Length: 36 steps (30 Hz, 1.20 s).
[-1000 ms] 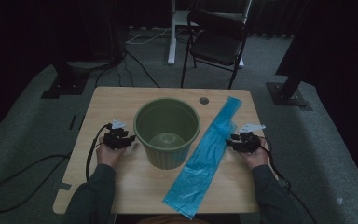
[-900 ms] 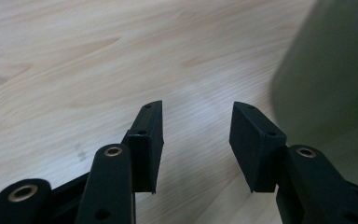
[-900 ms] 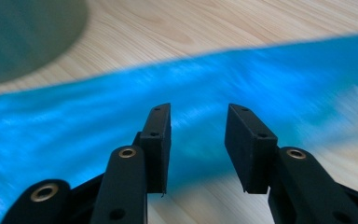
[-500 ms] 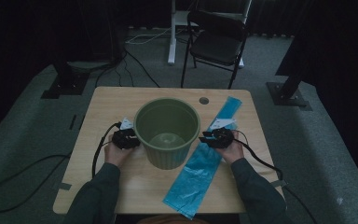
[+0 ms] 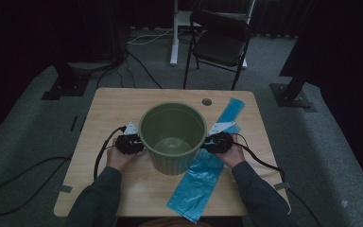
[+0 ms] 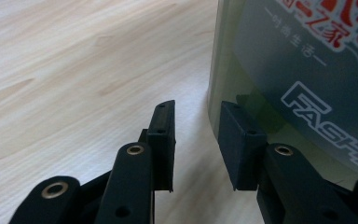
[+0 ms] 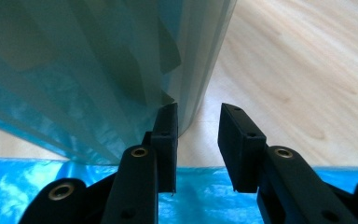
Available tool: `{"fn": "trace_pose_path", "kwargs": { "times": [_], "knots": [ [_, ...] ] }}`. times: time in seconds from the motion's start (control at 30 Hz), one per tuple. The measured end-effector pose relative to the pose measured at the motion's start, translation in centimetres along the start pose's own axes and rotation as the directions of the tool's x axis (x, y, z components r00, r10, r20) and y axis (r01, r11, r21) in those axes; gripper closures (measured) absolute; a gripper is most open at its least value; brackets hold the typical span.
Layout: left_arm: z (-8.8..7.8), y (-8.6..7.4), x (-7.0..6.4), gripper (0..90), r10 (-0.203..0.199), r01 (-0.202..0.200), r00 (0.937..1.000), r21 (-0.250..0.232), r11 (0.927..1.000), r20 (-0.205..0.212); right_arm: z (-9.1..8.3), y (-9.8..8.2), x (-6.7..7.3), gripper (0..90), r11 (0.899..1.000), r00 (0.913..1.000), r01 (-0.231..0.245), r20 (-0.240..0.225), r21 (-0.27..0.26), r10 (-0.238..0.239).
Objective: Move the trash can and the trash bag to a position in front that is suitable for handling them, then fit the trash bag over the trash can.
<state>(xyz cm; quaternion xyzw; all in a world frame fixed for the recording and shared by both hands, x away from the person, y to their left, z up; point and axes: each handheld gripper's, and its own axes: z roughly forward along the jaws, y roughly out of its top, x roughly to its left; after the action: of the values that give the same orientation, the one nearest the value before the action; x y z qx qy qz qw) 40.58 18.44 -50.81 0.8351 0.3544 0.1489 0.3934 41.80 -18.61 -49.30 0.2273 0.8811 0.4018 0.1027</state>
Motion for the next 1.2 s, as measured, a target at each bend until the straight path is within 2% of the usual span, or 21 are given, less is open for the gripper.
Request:
{"fn": "trace_pose_path", "kwargs": {
  "times": [0.1,0.2,0.27,0.3,0.37,0.4,0.43,0.5,0.6,0.67,0.77,0.9,0.93,1.0,1.2],
  "knots": [
    [-0.1,-0.2,-0.4,66.9,0.008,-0.008,0.9997,0.004,1.0,0.023,-0.5,-0.5,0.2,65.3,1.0,0.9996,-0.005,-0.027,0.002,0.005],
    [-0.3,-0.2,-0.6,62.5,0.008,-0.009,0.9995,0.004,1.0,0.032,-0.9,-0.7,0.4,62.1,1.0,0.9997,0.007,-0.023,0.012,-0.007],
    [-0.4,-0.3,-0.6,61.3,0.003,-0.003,0.9998,0.001,1.0,0.022,-1.5,-1.0,0.4,59.4,1.0,0.9999,0.009,0.006,0.023,-0.009],
    [-0.4,-0.3,-0.5,60.4,-0.001,0.001,0.9999,0.003,1.0,0.013,-2.2,-1.4,0.3,55.1,0.999,0.9993,0.001,0.037,0.032,-0.003],
    [-0.4,-0.4,-0.4,59.6,-0.005,0.005,0.9999,0.004,1.0,0.009,-2.7,-2.0,0.0,51.0,0.998,0.9977,-0.019,0.065,0.055,0.016],
    [-0.4,-0.5,-0.3,59.6,-0.01,0.01,0.9999,0.007,0.9999,0.003,-2.7,-2.0,0.0,51.0,0.998,0.9977,-0.019,0.065,0.055,0.016],
    [-0.4,-0.5,-0.2,59.5,-0.013,0.013,0.9999,0.01,0.9999,-0.004,-3.1,-2.9,-0.1,51.1,0.997,0.9964,-0.031,0.081,0.071,0.026],
    [-0.3,-0.6,-0.1,59.1,-0.015,0.015,0.9999,0.01,0.9998,-0.006,-3.2,-3.5,-0.2,50.8,0.996,0.9955,-0.042,0.088,0.077,0.036],
    [-0.2,-0.5,-0.1,59.0,-0.013,0.013,0.9999,0.009,0.9999,-0.011,-3.2,-3.8,-0.2,50.1,0.996,0.9948,-0.045,0.095,0.08,0.037],
    [-0.2,-0.5,0.0,57.8,-0.012,0.012,0.9998,0.011,0.9999,-0.013,-3.2,-4.5,-0.6,47.3,0.993,0.9919,-0.057,0.119,0.104,0.044],
    [-0.4,-0.6,0.2,57.1,-0.026,0.026,0.9996,0.005,0.9996,-0.014,-3.2,-4.9,-0.9,43.7,0.991,0.9906,-0.078,0.121,0.107,0.064],
    [-0.6,-0.8,0.5,56.8,-0.037,0.037,0.9992,0.0,0.9993,-0.016,-2.9,-5.4,-0.9,39.4,0.989,0.9899,-0.076,0.129,0.131,0.059],
    [-0.7,-0.8,0.6,56.8,-0.041,0.041,0.9991,-0.007,0.9991,-0.015,-2.5,-5.4,-0.7,36.9,0.987,0.991,-0.055,0.129,0.15,0.035],
    [-0.8,-0.8,0.7,56.8,-0.046,0.046,0.9989,-0.014,0.9989,-0.013,-2.2,-5.5,-0.6,35.5,0.986,0.9912,-0.044,0.131,0.164,0.023],
    [-0.9,-0.7,0.8,56.8,-0.044,0.044,0.999,-0.024,0.9988,-0.011,-1.7,-5.7,-0.3,31.8,0.981,0.9944,-0.025,0.105,0.194,0.004]
  ]
}}
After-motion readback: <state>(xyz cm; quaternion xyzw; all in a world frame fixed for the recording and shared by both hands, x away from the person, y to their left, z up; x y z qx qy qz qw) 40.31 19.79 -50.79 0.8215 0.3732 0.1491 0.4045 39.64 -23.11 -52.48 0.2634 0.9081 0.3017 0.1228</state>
